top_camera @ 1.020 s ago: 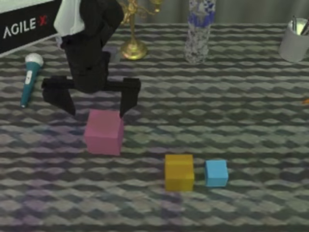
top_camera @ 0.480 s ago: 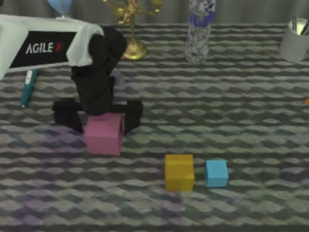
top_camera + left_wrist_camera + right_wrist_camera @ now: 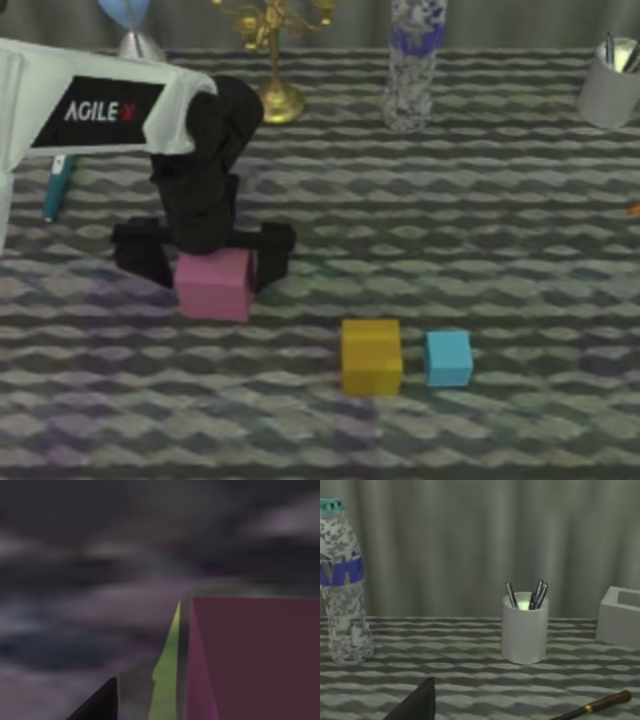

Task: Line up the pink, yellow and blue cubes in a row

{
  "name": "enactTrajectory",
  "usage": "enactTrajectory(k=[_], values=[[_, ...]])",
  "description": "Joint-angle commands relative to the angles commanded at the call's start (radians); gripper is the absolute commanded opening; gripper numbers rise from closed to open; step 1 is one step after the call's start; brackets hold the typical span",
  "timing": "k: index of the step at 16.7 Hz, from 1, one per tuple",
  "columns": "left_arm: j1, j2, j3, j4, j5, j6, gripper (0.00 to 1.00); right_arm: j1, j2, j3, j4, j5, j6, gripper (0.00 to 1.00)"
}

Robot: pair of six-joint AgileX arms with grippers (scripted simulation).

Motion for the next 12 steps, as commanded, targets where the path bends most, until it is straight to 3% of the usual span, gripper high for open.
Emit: enactTrajectory(k=[11,12], values=[[0.0,0.0,0.0,0.0,0.0,0.0,0.02,0.0,0.0,0.0,0.0,0.0,0.0,1.0],[0.0,0.0,0.0,0.0,0.0,0.0,0.0,0.0,0.0,0.0,0.0,0.0,0.0,1.0]])
